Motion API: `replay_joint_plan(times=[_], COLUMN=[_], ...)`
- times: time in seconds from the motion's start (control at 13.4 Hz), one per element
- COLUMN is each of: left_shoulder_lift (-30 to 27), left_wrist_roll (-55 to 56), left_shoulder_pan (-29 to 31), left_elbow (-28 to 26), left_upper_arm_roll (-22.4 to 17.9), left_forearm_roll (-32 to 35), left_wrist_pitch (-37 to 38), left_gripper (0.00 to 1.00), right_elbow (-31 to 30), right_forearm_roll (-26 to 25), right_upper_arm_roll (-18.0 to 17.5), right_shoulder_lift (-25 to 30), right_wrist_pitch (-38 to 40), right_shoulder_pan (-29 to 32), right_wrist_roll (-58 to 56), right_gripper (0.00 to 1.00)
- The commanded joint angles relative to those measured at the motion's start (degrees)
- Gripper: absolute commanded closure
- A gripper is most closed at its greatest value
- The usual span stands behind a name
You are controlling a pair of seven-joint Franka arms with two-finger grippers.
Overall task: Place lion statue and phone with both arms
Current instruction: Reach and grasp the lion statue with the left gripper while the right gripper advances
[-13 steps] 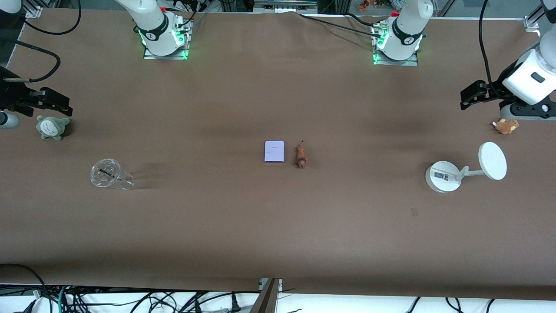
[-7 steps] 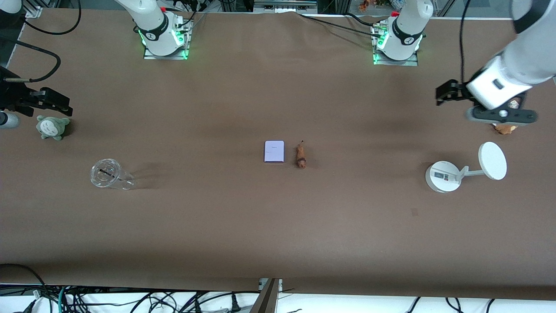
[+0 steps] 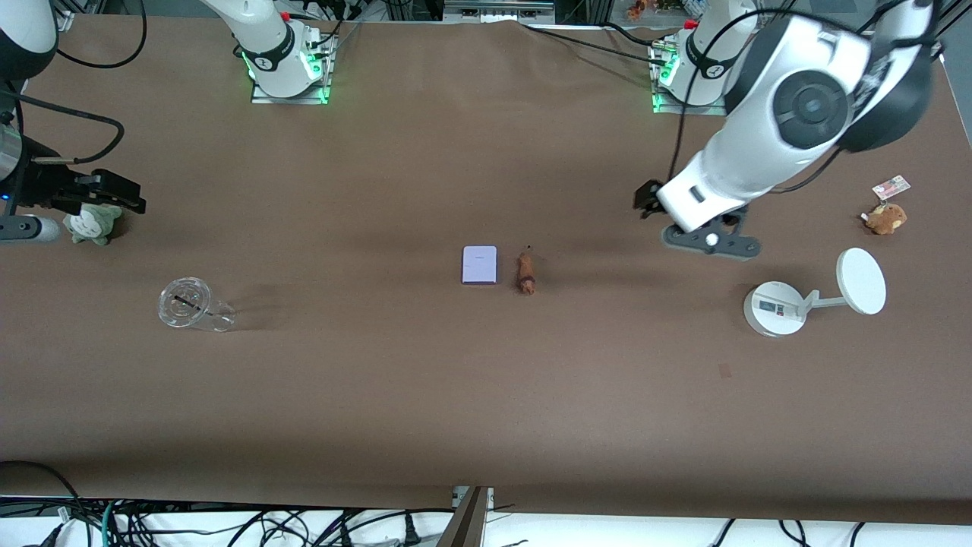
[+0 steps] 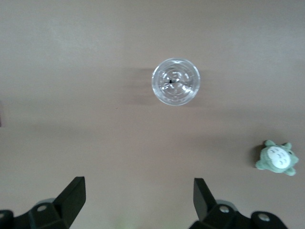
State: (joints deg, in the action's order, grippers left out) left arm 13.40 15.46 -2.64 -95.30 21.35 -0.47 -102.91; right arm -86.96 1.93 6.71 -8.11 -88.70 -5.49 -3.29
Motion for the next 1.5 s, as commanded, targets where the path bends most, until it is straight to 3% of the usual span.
replay_joint_plan(times=[0.0, 0.3, 0.45, 0.75, 1.05, 1.12, 1.2, 1.42], left_shoulder_lift=[4.9, 8.7, 9.6, 18.4, 23.5, 23.6, 23.5, 24.3], left_wrist_roll=[2.0, 11.9, 17.6, 25.3, 26.2, 26.2, 26.2, 26.1], left_shoulder_pan=[-2.7, -8.7, -9.9, -13.3, -13.4, -13.4, -13.4, -13.8], left_elbow=[-0.8, -9.6, -14.2, -14.7, -14.7, -14.7, -14.7, -14.7], left_upper_arm_roll=[0.4, 0.2, 0.3, 0.0, -0.9, -1.0, -1.0, -1.0], left_forearm_roll=[-0.6, 1.3, 7.0, 10.8, 21.0, 21.7, 21.7, 21.8], left_wrist_pitch=[-9.7, -31.9, -39.4, -52.0, -59.5, -59.8, -59.8, -59.8], left_gripper=[0.0, 0.0, 0.0, 0.0, 0.0, 0.11, 0.35, 0.72], right_elbow=[1.4, 1.4, 1.4, 1.4, 1.4, 1.4, 1.4, 1.4], right_forearm_roll=[1.2, 0.6, 1.1, 1.2, 1.4, 1.5, 1.6, 1.5], right_upper_arm_roll=[-0.3, -0.4, -0.4, -0.7, -2.0, -2.0, -2.0, -2.0], right_shoulder_lift=[-2.2, -4.4, -5.6, -10.2, -14.7, -15.6, -16.4, -18.5], right_wrist_pitch=[0.5, -1.1, -1.2, -4.6, -11.5, -12.6, -13.9, -17.2], right_shoulder_pan=[0.3, -0.4, -0.7, -0.8, -4.3, -4.7, -5.3, -7.6], right_wrist_roll=[0.0, -0.1, -0.2, -0.4, 0.8, 2.0, 3.0, 5.7], right_gripper=[0.0, 0.0, 0.0, 0.0, 0.0, 0.0, 0.0, 0.0])
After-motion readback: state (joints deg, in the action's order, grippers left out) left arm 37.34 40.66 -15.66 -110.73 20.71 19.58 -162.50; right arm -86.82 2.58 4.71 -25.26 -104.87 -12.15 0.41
